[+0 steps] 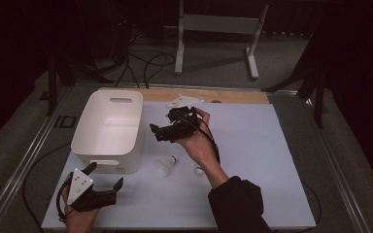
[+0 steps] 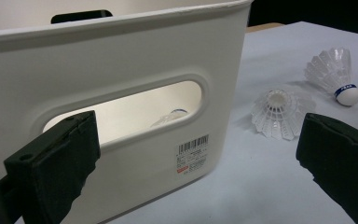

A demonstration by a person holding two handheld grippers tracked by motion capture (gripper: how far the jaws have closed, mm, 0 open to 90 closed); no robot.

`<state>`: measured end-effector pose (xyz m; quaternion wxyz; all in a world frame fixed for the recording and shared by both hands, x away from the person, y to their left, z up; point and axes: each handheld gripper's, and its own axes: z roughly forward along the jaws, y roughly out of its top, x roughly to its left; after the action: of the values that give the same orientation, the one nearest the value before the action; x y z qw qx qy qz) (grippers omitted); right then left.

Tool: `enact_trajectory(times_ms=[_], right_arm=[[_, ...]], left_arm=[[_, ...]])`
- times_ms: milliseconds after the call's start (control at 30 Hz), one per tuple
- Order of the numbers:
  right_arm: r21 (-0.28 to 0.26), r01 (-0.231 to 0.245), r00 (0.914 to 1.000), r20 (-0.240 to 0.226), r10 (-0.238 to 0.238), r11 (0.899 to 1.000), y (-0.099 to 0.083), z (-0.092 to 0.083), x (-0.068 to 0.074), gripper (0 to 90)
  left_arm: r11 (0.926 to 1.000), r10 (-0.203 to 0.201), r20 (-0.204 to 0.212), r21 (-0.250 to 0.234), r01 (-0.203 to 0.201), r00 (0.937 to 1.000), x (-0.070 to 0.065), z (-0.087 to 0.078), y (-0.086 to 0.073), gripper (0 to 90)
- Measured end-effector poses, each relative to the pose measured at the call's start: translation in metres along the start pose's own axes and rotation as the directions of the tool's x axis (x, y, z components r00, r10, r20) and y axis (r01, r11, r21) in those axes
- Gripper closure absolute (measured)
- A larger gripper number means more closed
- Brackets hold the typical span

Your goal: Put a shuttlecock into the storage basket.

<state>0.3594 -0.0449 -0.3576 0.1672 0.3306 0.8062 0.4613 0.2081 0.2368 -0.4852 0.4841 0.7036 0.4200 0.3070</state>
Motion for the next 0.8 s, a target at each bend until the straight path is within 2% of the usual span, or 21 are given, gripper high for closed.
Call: enact_trajectory(times_ms=[100, 600, 800], right_arm=[[0.006, 0.011, 0.9999, 0.012, -0.011, 1.000, -0.004, 0.000, -0.002, 9.0], [0.013, -0.007, 0.9995, 0.032, 0.007, 1.000, -0.020, -0.007, -0.011, 9.0], [0.020, 0.003, 0.9991, 0.041, -0.004, 1.000, -0.026, -0.010, -0.014, 9.0]], left_arm=[[1.0000, -0.003, 0.000, -0.001, 0.003, 1.0000, 0.000, 0.001, 0.000, 0.1], [1.0000, 0.003, -0.001, 0.005, -0.003, 1.0000, -0.001, 0.001, 0.000, 0.1], [1.0000, 0.003, -0.004, 0.006, -0.003, 1.0000, 0.000, 0.000, 0.000, 0.1]])
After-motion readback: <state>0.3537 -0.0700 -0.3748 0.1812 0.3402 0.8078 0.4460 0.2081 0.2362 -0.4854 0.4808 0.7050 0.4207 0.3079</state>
